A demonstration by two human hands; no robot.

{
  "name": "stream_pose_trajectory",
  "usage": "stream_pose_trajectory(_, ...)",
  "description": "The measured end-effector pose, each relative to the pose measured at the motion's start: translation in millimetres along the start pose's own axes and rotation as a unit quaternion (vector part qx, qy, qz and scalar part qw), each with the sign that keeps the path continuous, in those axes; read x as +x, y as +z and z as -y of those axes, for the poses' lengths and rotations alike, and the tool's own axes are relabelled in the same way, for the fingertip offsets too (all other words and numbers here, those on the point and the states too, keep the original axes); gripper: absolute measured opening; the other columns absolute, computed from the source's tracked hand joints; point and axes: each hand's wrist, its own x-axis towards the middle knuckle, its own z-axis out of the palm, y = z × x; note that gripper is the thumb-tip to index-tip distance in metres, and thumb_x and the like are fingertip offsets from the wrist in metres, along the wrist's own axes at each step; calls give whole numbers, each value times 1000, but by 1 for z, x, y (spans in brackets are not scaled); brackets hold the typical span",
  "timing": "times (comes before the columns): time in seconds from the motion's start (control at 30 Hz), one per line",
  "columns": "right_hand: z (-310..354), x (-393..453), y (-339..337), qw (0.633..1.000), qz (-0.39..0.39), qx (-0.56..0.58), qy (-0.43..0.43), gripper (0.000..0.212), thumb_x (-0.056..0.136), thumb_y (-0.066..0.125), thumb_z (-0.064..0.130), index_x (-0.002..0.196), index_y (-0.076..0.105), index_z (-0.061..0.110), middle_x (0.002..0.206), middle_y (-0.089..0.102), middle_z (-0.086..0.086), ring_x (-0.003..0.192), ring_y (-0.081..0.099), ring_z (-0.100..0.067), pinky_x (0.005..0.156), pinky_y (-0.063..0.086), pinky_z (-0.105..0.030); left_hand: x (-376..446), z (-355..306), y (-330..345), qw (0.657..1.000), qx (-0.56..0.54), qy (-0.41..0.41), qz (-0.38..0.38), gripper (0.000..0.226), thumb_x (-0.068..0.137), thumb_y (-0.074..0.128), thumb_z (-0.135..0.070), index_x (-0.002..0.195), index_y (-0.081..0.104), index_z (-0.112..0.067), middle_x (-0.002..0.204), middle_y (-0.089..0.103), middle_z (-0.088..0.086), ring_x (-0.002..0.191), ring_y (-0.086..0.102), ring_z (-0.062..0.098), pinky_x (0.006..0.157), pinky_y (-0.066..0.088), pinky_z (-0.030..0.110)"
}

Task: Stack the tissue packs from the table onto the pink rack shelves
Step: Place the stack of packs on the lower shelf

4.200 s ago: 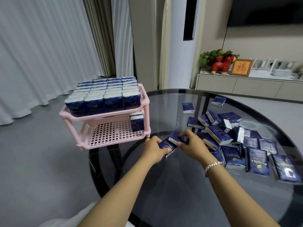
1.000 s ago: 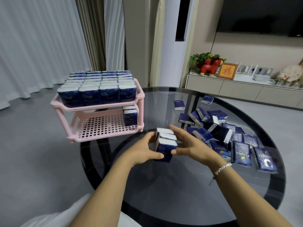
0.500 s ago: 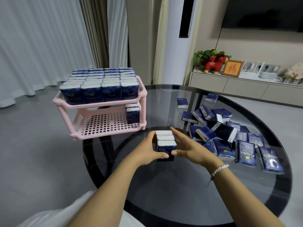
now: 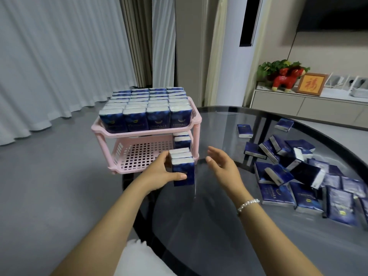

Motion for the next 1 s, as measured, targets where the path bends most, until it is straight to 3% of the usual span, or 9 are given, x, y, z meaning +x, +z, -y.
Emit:
stream_pose_trajectory(0.13, -6, 14, 30, 1000, -13, 23, 1, 32, 93, 55, 16, 124, 54, 21, 113, 58, 15, 108, 55, -4, 84, 42, -11, 23, 1, -11, 1000, -1, -2, 12, 76, 72, 81, -12, 134, 40, -25, 128, 54, -10, 116, 53, 8, 103, 42, 29)
stream_pose_trajectory(0.27, -20, 24, 46, 997, -59, 44, -1, 23, 91, 57, 16, 111, 59, 26, 107, 63, 13, 101, 59, -4, 85, 48, -19, 47, 4, -17, 1000, 1, 2, 28, 78, 72, 81, -13, 136, 40, -26, 128, 56, -9, 118, 54, 10, 104, 44, 33)
stream_pose_trajectory(0.37, -28, 30, 49, 998, -67, 20, -9, 23, 90, 58, 14, 105, 58, 31, 109, 62, 10, 96, 58, -1, 86, 49, -25, 58, 7, -19, 999, -30, 3, 45, 68, 75, 77, -6, 131, 45, -25, 126, 59, -4, 111, 58, 9, 83, 54, 22)
stream_pose_trajectory(0.43, -29, 30, 49, 998, -64, 8, -18, 24, 89, 59, 13, 104, 57, 33, 104, 62, 16, 94, 59, -1, 84, 50, -25, 65, 9, -21, 999, -20, 12, 40, 63, 75, 77, -7, 126, 46, -26, 123, 59, -5, 109, 58, 9, 75, 53, 17)
stream_pose_trajectory(0.57, -30, 31, 49, 998, -67, -8, -18, 24, 90, 58, 12, 104, 56, 31, 99, 61, 18, 88, 58, 3, 78, 50, -22, 76, 9, -21, 999, 36, 35, 0, 63, 75, 79, -16, 128, 45, -24, 115, 58, -12, 106, 57, 6, 92, 43, 22)
stream_pose_trajectory(0.73, -33, 32, 51, 997, -70, -4, -13, 24, 88, 60, 16, 105, 55, 32, 98, 61, 18, 91, 61, -6, 83, 54, -33, 80, 12, -12, 997, 48, 47, -45, 64, 77, 77, -15, 129, 41, -24, 123, 56, -8, 115, 56, 13, 102, 44, 33)
stream_pose_trajectory(0.9, -33, 32, 52, 997, -70, -24, -26, 26, 88, 62, 17, 105, 52, 34, 95, 58, 23, 90, 58, 1, 82, 51, -26, 70, 11, -2, 990, 80, 79, -85, 72, 85, 69, -15, 142, 26, -24, 126, 44, -12, 114, 45, 5, 95, 35, 20)
stream_pose_trajectory(1.0, -33, 33, 53, 997, -67, -34, -26, 28, 88, 62, 17, 106, 49, 35, 93, 55, 26, 87, 56, 4, 80, 49, -22, 70, 10, 2, 987, 84, 85, -107, 73, 86, 68, -13, 143, 23, -25, 137, 47, -2, 124, 48, 15, 98, 38, 26)
